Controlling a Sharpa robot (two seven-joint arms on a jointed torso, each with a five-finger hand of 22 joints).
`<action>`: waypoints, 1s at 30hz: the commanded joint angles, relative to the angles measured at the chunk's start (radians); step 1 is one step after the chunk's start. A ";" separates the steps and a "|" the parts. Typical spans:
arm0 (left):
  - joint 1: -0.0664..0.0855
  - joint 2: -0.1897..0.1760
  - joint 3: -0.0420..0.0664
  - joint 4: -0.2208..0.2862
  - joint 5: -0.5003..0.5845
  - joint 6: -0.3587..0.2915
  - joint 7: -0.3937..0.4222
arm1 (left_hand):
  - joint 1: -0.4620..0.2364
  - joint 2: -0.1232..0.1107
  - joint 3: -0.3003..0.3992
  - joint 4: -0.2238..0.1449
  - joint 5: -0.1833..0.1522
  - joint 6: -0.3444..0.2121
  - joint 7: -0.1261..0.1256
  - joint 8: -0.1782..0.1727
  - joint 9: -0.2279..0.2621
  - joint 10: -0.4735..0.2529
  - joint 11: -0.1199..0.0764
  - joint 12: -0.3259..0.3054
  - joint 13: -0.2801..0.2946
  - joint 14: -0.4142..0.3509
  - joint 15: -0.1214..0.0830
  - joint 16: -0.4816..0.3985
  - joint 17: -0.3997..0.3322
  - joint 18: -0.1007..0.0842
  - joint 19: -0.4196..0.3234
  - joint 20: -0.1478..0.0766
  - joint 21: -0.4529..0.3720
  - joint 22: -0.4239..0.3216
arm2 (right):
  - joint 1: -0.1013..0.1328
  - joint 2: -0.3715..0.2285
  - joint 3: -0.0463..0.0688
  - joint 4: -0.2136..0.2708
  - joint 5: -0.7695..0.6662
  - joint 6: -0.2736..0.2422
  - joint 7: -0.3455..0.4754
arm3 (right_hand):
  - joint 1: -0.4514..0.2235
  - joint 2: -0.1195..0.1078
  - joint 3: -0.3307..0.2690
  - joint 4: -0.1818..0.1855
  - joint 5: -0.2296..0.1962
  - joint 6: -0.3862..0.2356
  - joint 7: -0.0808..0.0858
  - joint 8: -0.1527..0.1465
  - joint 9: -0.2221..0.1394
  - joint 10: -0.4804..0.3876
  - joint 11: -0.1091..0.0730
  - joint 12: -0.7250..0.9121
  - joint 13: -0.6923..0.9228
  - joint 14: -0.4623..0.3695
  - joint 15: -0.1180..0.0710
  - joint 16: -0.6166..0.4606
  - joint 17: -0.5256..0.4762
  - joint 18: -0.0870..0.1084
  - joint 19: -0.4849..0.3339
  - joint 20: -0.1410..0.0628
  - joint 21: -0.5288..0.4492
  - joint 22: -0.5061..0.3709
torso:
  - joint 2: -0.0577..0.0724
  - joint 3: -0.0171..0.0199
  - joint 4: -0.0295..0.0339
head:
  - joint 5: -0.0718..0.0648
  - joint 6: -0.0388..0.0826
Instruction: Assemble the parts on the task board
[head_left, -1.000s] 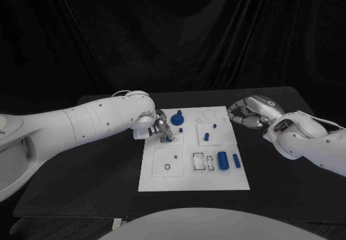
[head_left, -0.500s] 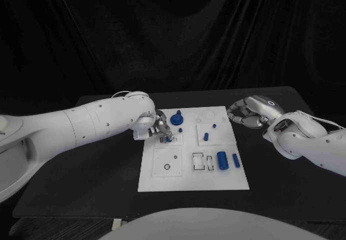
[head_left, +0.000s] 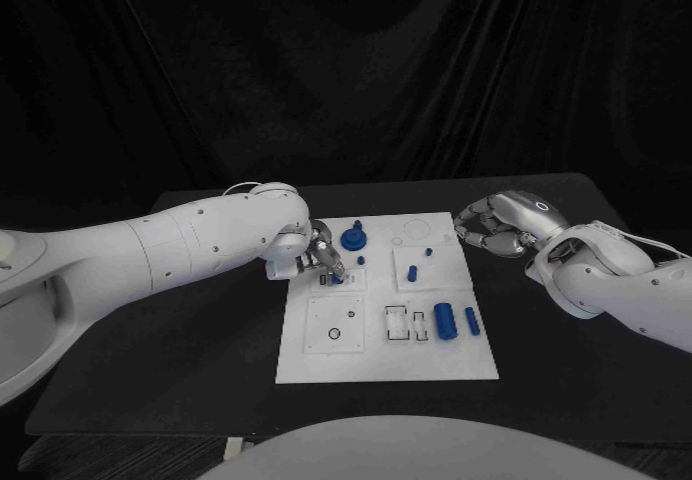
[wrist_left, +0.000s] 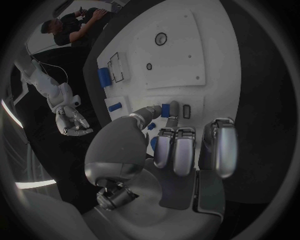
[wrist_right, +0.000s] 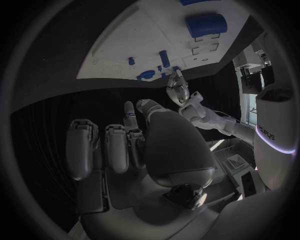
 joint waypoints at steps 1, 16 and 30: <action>-0.005 0.004 0.000 -0.004 0.005 0.012 0.004 | -0.024 0.007 -0.005 0.000 -0.087 0.028 -0.026 -0.005 -0.005 0.068 -0.005 -0.008 0.220 0.095 -0.005 -0.004 0.241 0.009 -0.001 0.002 -0.006 0.201 | -0.003 0.000 0.001 0.001 -0.002 -0.002 -0.013 | 0.008 -0.001 0.003 0.000 0.006 0.004 0.002 -0.004 0.002 0.105 0.010 0.004 0.263 0.074 0.006 -0.003 0.093 0.015 0.039 0.008 -0.005 0.211 | 0.000 0.0002 0.0003 | -0.001 0.000; -0.010 0.015 0.000 -0.017 0.005 0.018 0.002 | -0.114 0.026 -0.156 0.120 -0.344 0.042 -0.018 -0.044 -0.048 0.067 0.002 -0.009 0.219 0.092 0.001 -0.007 0.234 0.010 -0.001 0.008 -0.012 0.201 | -0.003 0.000 0.001 0.000 0.006 0.000 -0.010 | 0.008 -0.001 0.004 -0.001 0.006 0.004 0.003 -0.005 0.002 0.105 0.010 0.004 0.263 0.074 0.006 -0.003 0.093 0.016 0.039 0.008 -0.007 0.211 | 0.001 -0.0001 0.0000 | -0.001 0.000; -0.012 0.015 0.000 -0.023 0.005 0.014 0.001 | -0.117 0.038 -0.172 0.131 -0.345 0.060 -0.024 -0.033 -0.041 0.069 -0.001 -0.006 0.222 0.093 -0.001 -0.007 0.235 0.010 0.000 0.007 -0.011 0.201 | -0.009 0.001 0.001 -0.003 0.007 0.005 -0.008 | 0.008 0.000 0.004 -0.001 0.006 0.004 0.003 -0.005 0.002 0.105 0.011 0.004 0.263 0.073 0.007 -0.004 0.091 0.016 0.038 0.008 -0.007 0.211 | 0.000 0.0004 0.0008 | -0.001 0.000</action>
